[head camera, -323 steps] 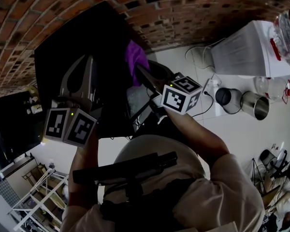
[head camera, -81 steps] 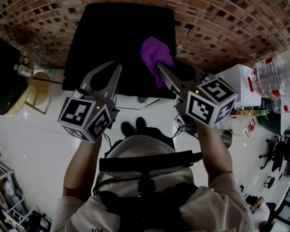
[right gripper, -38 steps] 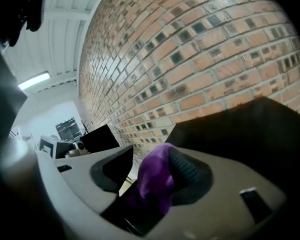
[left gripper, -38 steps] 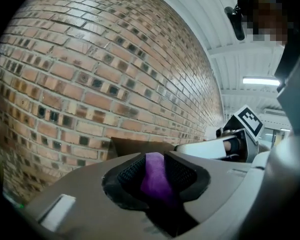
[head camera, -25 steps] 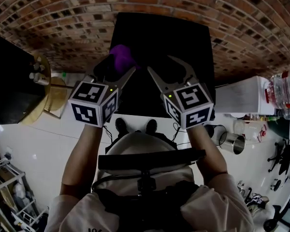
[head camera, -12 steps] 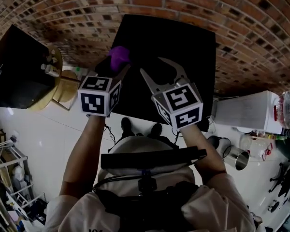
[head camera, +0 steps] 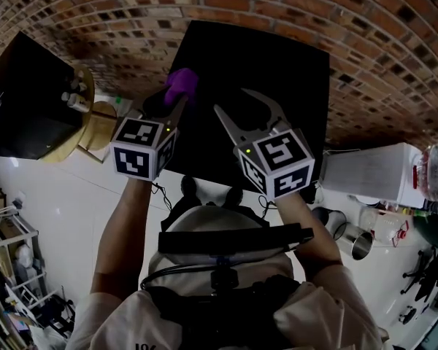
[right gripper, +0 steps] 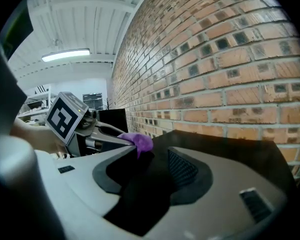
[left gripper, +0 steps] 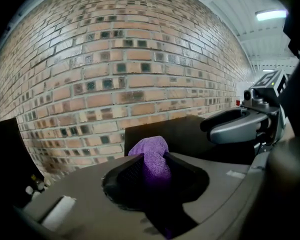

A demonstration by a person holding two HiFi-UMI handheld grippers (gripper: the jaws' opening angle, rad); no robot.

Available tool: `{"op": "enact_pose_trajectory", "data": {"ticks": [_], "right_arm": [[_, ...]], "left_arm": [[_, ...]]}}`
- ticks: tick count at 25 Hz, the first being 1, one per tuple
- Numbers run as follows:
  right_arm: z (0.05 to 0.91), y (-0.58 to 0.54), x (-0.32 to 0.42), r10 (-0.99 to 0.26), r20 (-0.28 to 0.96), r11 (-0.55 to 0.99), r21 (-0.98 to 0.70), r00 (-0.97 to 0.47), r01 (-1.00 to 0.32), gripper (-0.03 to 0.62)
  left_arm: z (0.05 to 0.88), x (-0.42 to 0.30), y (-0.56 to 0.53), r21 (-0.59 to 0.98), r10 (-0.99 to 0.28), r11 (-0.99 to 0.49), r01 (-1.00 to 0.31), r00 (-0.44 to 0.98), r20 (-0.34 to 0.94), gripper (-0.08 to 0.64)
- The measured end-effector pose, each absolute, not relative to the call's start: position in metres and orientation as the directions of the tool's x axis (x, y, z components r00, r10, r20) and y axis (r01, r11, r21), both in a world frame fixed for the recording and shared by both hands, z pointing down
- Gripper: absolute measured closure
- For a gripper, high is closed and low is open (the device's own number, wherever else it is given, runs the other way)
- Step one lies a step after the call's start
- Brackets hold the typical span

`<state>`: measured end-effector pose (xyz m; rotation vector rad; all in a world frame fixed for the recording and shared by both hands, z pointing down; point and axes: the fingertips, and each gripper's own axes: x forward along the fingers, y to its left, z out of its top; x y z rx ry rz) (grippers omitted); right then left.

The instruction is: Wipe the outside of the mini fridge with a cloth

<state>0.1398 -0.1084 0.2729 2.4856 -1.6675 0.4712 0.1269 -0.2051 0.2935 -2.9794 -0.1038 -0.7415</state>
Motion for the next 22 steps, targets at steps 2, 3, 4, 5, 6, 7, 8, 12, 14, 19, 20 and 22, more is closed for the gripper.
{"op": "enact_pose_trajectory", "data": {"ticks": [2, 3, 4, 5, 6, 7, 8, 12, 14, 19, 20, 22], "right_arm": [[0.272, -0.109, 0.14, -0.883, 0.315, -0.39, -0.079, 0.348, -0.917, 0.407], [0.272, -0.109, 0.139, -0.884, 0.315, -0.387, -0.081, 0.345, -0.918, 0.407], [0.271, -0.11, 0.138, -0.887, 0.313, -0.382, -0.083, 0.34, -0.921, 0.407], [0.271, -0.111, 0.137, -0.89, 0.311, -0.375, -0.083, 0.334, -0.923, 0.407], [0.27, -0.111, 0.136, -0.891, 0.308, -0.372, -0.079, 0.333, -0.925, 0.409], [0.269, -0.111, 0.136, -0.888, 0.307, -0.379, -0.072, 0.341, -0.923, 0.438], [0.267, -0.111, 0.137, -0.881, 0.309, -0.394, -0.062, 0.358, -0.917, 0.453], [0.262, -0.133, 0.138, -0.848, 0.318, -0.456, -0.032, 0.424, -0.889, 0.499], [0.263, -0.151, 0.138, -0.842, 0.325, -0.466, -0.034, 0.431, -0.884, 0.499], [0.267, -0.176, 0.14, -0.812, 0.343, -0.515, -0.039, 0.472, -0.857, 0.499], [0.268, -0.18, 0.141, -0.806, 0.346, -0.523, -0.036, 0.48, -0.852, 0.499], [0.273, -0.185, 0.144, -0.797, 0.344, -0.539, -0.036, 0.496, -0.842, 0.499]], "left_arm": [[0.288, 0.126, -0.207, -0.008, 0.085, -0.995, 0.098, 0.897, 0.435, 0.451], [0.284, 0.124, -0.209, 0.013, 0.103, -0.994, 0.107, 0.906, 0.411, 0.451], [0.281, 0.123, -0.212, 0.032, 0.122, -0.992, 0.119, 0.914, 0.386, 0.451], [0.278, 0.122, -0.215, 0.054, 0.143, -0.99, 0.133, 0.923, 0.358, 0.451], [0.274, 0.122, -0.219, 0.084, 0.167, -0.986, 0.147, 0.93, 0.326, 0.453], [0.27, 0.122, -0.225, 0.122, 0.19, -0.979, 0.161, 0.937, 0.292, 0.453], [0.266, 0.123, -0.232, 0.162, 0.21, -0.972, 0.173, 0.944, 0.255, 0.453], [0.251, 0.132, -0.275, 0.321, 0.236, -0.927, 0.194, 0.967, 0.097, 0.454], [0.251, 0.139, -0.301, 0.391, 0.224, -0.901, 0.191, 0.974, 0.04, 0.454], [0.276, 0.168, -0.329, 0.522, 0.289, -0.814, 0.253, 0.957, -0.013, 0.456], [0.281, 0.173, -0.331, 0.543, 0.305, -0.797, 0.267, 0.952, -0.021, 0.456], [0.287, 0.185, -0.334, 0.573, 0.331, -0.767, 0.288, 0.943, -0.031, 0.456]]}}
